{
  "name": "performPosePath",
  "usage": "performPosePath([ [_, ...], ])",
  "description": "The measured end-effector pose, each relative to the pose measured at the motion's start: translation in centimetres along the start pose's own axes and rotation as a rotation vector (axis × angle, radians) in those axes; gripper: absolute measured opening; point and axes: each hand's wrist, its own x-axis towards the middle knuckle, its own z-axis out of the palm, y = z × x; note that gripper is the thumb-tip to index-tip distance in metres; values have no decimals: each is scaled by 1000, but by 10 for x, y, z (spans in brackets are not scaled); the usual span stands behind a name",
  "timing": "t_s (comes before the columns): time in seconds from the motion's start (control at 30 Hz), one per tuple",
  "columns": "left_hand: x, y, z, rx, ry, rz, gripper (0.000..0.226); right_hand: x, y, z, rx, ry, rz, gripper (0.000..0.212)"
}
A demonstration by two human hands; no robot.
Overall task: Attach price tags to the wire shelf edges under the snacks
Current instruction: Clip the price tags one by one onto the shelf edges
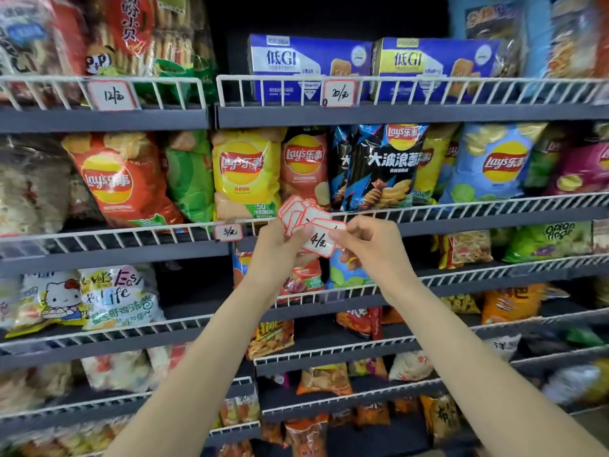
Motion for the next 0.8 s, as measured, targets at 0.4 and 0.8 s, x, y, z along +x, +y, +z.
performPosePath([
  [0.4, -21, -29, 37, -110, 185, -72, 15, 3, 36, -26, 22, -169, -11, 8],
  [0.8, -10, -101, 28, 263, 328, -312, 8, 20, 122, -30, -181, -207, 80, 13],
])
